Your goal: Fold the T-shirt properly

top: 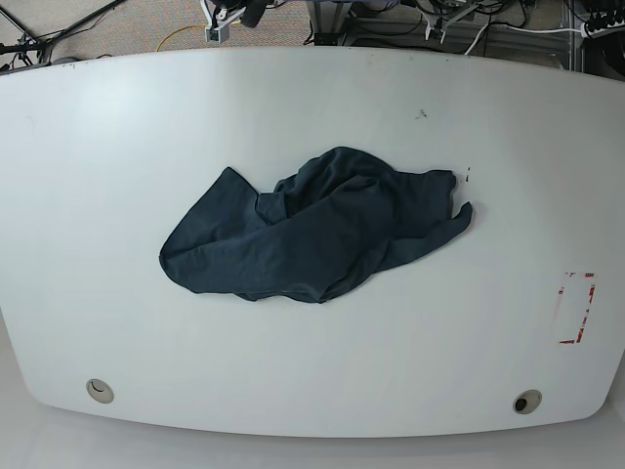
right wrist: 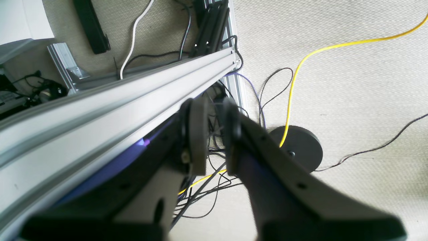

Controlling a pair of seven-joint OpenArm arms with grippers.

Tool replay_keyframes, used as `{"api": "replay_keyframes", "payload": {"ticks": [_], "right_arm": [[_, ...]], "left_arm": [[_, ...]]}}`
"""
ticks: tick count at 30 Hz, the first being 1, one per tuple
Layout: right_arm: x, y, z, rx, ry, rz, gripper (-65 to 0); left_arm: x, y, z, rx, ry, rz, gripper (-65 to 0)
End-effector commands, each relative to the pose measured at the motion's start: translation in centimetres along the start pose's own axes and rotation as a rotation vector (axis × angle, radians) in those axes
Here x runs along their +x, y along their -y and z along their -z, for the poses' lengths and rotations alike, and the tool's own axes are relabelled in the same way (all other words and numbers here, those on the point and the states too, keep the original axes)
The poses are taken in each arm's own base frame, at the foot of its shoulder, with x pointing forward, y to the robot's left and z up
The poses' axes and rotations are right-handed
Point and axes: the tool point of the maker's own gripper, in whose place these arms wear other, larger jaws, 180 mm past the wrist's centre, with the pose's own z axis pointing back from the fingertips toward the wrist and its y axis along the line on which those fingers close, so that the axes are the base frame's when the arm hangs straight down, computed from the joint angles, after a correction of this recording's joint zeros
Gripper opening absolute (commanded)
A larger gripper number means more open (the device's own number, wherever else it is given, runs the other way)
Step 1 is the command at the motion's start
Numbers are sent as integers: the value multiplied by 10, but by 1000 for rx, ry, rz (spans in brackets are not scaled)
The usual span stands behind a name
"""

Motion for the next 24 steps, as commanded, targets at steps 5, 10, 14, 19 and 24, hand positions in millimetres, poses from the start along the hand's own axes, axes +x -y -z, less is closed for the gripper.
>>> {"api": "replay_keyframes", "payload": {"ticks": [5,10,14,19,24], "right_arm": [[-14,8,-8,-6,-15,-3,-566],[0,-1,-1,2,9,1,-569],[2,-1,0,4,13,-1,-571],[2,-1,0,4,13,-1,-571],[0,-1,-1,3,10,0,-571]], "left_arm": [[-16,-8,-3,18,-15,5,-184],[-7,-2,-2,4,7,15,-186],[-7,-2,-2,5,7,15,-186],[-7,-2,-2,5,7,15,-186],[-7,-2,-2,5,7,14,-186]]}}
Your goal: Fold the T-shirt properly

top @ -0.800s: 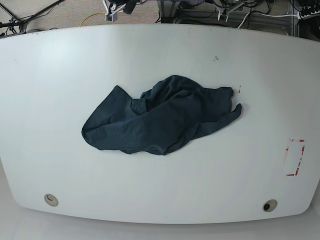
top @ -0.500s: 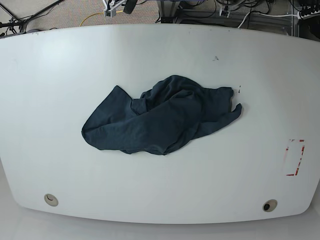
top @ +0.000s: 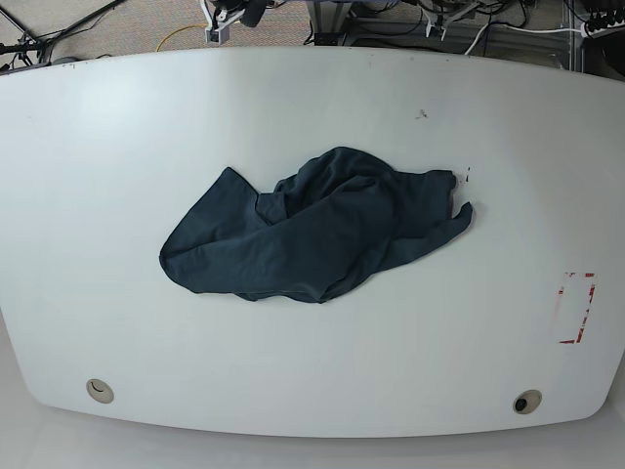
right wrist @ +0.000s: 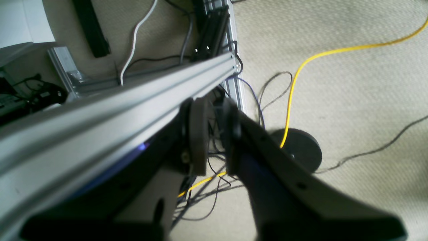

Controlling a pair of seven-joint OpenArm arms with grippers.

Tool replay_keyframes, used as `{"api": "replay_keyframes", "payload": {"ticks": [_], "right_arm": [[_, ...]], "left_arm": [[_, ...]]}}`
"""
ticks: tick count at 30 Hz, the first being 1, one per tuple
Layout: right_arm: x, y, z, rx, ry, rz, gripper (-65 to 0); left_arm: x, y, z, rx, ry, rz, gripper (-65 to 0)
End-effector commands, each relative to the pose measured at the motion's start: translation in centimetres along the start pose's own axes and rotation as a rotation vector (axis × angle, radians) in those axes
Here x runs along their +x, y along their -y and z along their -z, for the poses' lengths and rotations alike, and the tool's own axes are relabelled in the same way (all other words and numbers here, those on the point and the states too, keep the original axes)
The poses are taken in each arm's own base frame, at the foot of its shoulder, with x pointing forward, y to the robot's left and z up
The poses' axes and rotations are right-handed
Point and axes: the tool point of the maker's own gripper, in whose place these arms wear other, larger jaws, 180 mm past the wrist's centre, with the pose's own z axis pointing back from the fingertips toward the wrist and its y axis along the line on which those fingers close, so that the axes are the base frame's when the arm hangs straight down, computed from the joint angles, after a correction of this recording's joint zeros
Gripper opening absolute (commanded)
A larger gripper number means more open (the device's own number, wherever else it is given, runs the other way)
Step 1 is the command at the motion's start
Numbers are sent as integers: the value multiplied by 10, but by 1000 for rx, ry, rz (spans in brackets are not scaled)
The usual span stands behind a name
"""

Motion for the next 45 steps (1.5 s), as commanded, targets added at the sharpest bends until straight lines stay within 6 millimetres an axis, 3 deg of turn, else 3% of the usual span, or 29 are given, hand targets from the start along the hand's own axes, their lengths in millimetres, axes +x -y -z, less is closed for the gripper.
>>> {"api": "replay_keyframes", "payload": {"ticks": [1,8,13,16,20,27,31,35,38,45], "right_arm": [[-2,0,-2,5,4,2,-571],[-16,4,-7,-2,-15,8,-571],[-11,2,-16,6,29,-21,-572],[-15,2,-24,9,45,-37,-572],[-26,4,-34,6,42,-43,-572],[-41,5,-54,5,49,-61,-572],[-43,-2,-70,17,78,-81,-572],[-48,-12,-85,28,96,-88,-572],[-52,-14,-99,30,106,-101,-572],[-43,-27,-126,49,162,-137,-572]], "left_arm": [[-4,-1,-1,4,-3,2,-186],[-5,-1,-1,5,-4,-5,-192],[-18,1,-3,1,-22,-5,-192],[-14,5,-6,-5,20,-1,-192],[-12,-7,-16,13,85,23,-192],[-21,4,-33,-6,136,36,-192],[-33,-15,-48,17,152,74,-192],[-42,-16,-64,13,175,94,-192],[-49,-33,-81,44,193,95,-192],[-41,-51,-119,98,278,65,-192]]}}
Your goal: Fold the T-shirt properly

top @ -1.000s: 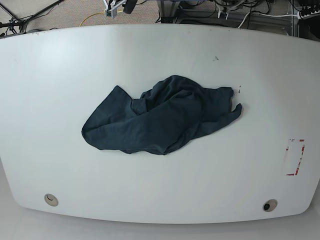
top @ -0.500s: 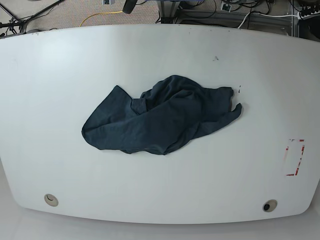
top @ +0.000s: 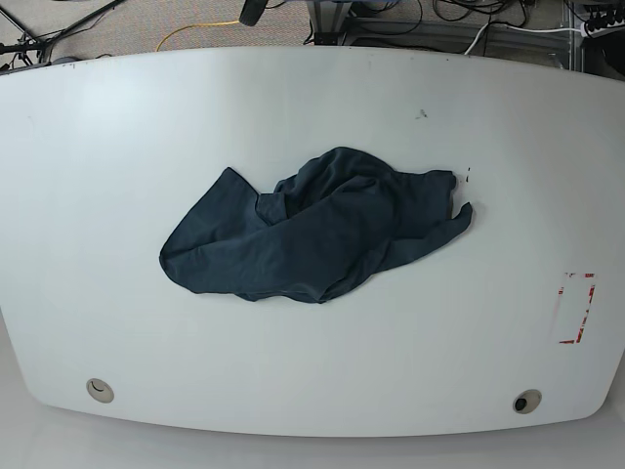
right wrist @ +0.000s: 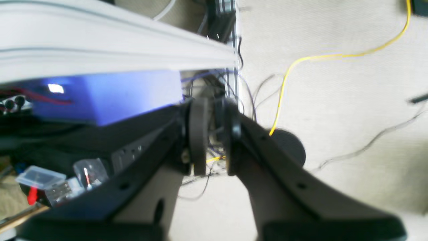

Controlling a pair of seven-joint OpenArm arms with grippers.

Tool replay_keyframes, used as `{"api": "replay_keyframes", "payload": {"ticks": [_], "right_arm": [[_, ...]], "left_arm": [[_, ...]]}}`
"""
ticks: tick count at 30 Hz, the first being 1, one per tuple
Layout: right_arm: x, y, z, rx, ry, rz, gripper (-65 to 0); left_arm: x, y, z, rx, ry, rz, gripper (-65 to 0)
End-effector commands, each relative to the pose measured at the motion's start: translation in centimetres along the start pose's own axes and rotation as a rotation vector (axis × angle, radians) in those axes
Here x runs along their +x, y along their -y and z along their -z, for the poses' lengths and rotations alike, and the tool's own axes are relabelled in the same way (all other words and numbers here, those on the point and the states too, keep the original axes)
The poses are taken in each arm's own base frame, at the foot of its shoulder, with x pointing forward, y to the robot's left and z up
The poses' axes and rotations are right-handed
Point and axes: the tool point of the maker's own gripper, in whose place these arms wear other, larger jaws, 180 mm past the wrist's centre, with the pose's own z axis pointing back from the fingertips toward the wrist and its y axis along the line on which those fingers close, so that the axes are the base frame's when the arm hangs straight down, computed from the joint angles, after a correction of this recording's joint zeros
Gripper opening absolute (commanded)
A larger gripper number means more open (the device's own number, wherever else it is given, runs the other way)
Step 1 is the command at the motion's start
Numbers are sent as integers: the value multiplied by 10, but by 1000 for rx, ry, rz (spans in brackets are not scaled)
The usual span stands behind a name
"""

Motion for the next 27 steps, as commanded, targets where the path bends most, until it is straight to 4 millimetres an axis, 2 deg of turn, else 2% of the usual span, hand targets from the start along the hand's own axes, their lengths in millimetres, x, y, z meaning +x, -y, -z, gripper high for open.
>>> {"api": "replay_keyframes", "payload": {"ticks": [1,5,11,17,23,27], "right_arm": [[3,-5,-13,9,23,-6,-572],[15,-10,-26,15,56,-29,-572],[37,-24,-49,33,114,-68,-572],[53,-39,-65,53,75,-122,-572],[82,-59,-85,77,110,-177,-572],[105,-70,-94,87,141,-216,-572]], "left_arm": [[6,-3,-14,3,32,11,-192],[18,0,-34,-4,79,20,-192],[42,-15,-63,38,154,18,-192],[69,-22,-87,57,226,32,-192],[100,-35,-110,91,307,49,-192],[130,-45,-126,121,386,65,-192]]}}
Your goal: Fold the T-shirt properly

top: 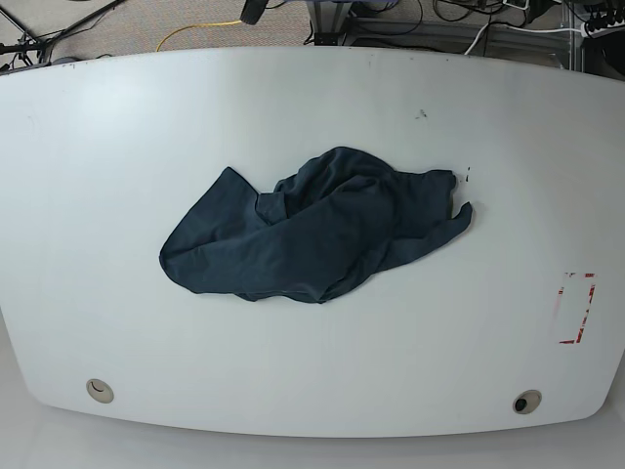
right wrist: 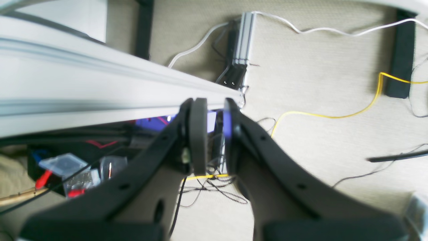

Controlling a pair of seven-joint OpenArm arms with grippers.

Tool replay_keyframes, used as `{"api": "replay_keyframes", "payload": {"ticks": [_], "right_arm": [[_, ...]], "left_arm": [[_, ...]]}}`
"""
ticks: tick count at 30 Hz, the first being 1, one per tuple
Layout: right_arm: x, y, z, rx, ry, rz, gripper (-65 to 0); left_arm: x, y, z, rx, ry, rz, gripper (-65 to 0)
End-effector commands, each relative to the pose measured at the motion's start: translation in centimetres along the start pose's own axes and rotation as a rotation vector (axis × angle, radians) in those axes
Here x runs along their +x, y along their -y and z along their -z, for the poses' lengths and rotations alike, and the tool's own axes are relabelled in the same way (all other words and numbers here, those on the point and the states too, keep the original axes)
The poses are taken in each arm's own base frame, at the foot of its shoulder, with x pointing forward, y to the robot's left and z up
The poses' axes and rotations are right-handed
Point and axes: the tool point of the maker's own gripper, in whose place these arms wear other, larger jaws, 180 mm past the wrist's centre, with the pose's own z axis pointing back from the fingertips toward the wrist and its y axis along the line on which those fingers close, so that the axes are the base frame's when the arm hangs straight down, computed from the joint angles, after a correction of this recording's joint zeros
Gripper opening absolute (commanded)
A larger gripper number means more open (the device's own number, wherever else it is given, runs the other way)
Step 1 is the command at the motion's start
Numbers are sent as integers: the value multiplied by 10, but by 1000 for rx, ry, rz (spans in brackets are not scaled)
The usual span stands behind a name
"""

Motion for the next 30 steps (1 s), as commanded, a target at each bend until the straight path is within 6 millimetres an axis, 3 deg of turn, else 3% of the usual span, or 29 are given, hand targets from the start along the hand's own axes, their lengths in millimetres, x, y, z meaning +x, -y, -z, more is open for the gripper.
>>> {"api": "replay_keyframes", "payload": {"ticks": [1,8,14,24,27,30], "right_arm": [[21,-4,-8,3,39,-24,-572],[39,22,-8,-115,87,-16,-572],[58,32,-1,-134,144,-37,-572],[117,36,22,-125,311,-83,-561],[133,37,28,-120,354,-94,-544],[146,38,32,-118,385,-103,-450]], "left_arm": [[30,-10,-6,22,84,15,-192],[75,-26,-8,66,200,38,-192],[105,-33,3,92,291,40,-192],[158,-44,26,127,455,-5,-182],[171,-48,30,141,493,-7,-129],[179,-49,33,144,518,-12,-57]]}}
